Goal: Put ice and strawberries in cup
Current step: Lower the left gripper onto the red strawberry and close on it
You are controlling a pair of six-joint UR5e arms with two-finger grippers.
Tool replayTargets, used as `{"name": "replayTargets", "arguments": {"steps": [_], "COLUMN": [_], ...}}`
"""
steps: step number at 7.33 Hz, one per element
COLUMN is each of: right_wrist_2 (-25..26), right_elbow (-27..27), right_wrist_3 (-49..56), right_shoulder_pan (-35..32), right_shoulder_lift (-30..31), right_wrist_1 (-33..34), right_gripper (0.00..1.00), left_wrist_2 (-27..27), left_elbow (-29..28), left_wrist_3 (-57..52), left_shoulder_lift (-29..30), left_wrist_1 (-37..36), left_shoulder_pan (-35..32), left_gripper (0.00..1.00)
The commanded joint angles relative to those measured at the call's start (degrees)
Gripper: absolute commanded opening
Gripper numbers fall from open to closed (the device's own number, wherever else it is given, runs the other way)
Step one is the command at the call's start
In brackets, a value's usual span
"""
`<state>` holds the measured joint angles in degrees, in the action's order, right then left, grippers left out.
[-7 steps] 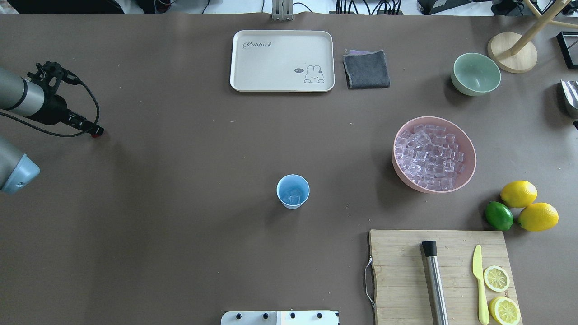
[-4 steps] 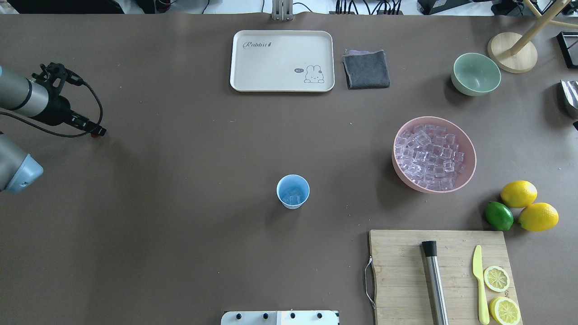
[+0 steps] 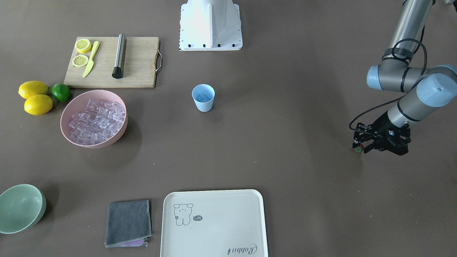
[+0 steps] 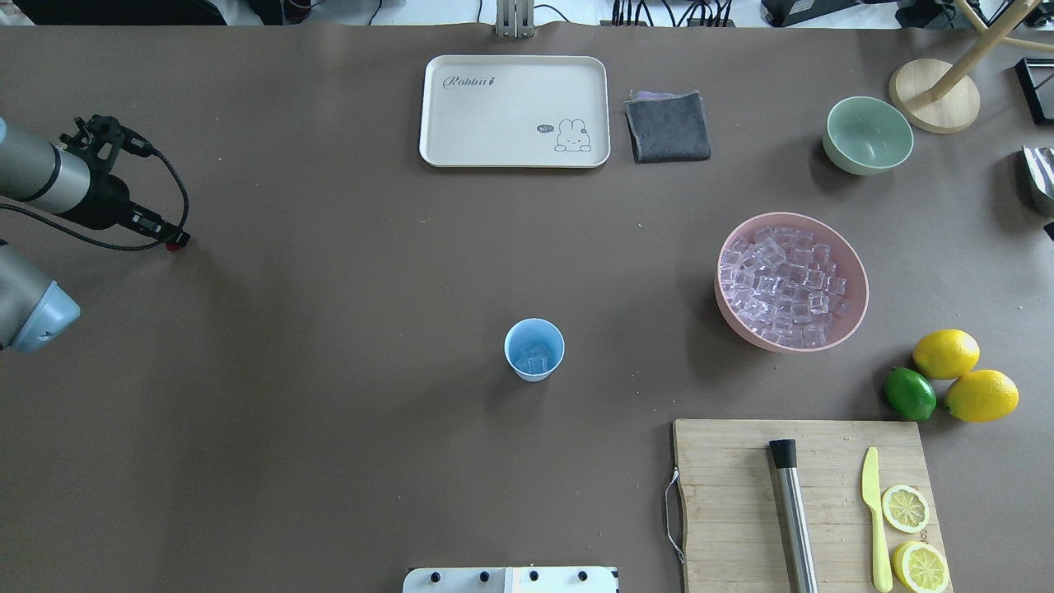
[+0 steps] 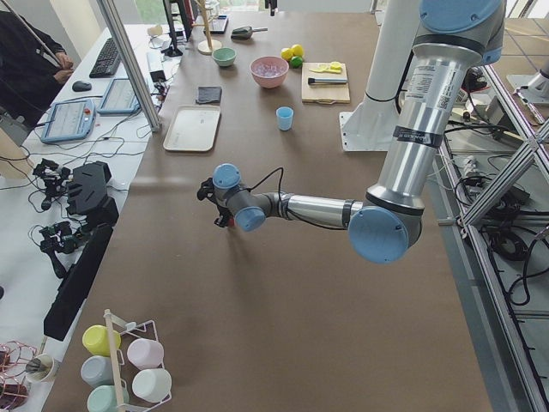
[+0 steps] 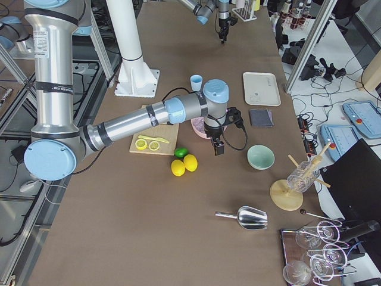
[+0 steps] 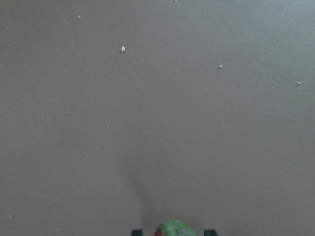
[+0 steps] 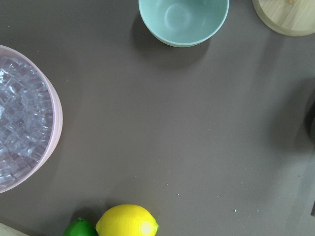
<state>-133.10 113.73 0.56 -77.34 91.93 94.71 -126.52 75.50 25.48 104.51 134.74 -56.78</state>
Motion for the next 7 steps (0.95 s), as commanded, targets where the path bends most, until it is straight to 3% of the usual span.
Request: {"name": "replayTargets", "arguments": {"steps": [1, 2, 5, 7], "right_wrist_2": [-0.3, -0.3, -0.7, -1.0], "right_elbow": [0.0, 0.0, 0.0, 0.0], "right_wrist_3": [0.1, 0.0, 0.0, 0.0], "right_shoulder_pan": [0.0, 0.0, 0.0, 0.0], "right_shoulder_lift": [-0.1, -0.2, -0.4, -0.3], "right_wrist_1": [0.0, 0.1, 0.1, 0.0], "right_gripper": [1.00, 1.00, 1.00, 1.00], "left_wrist_2": [0.0, 0.0, -0.9, -0.9], "left_elbow": [0.1, 0.5, 6.6, 13.8], "left_wrist_3": [0.1, 0.6, 16.9, 28.6], "left_shoulder_lift": [-0.3, -0.4, 2.2, 4.9], "left_wrist_1": [0.0, 0.1, -1.1, -5.9], "left_shoulder_pan": [0.0, -0.3, 0.0, 3.8], "left_gripper": [0.20, 0.00, 0.00, 0.00]}}
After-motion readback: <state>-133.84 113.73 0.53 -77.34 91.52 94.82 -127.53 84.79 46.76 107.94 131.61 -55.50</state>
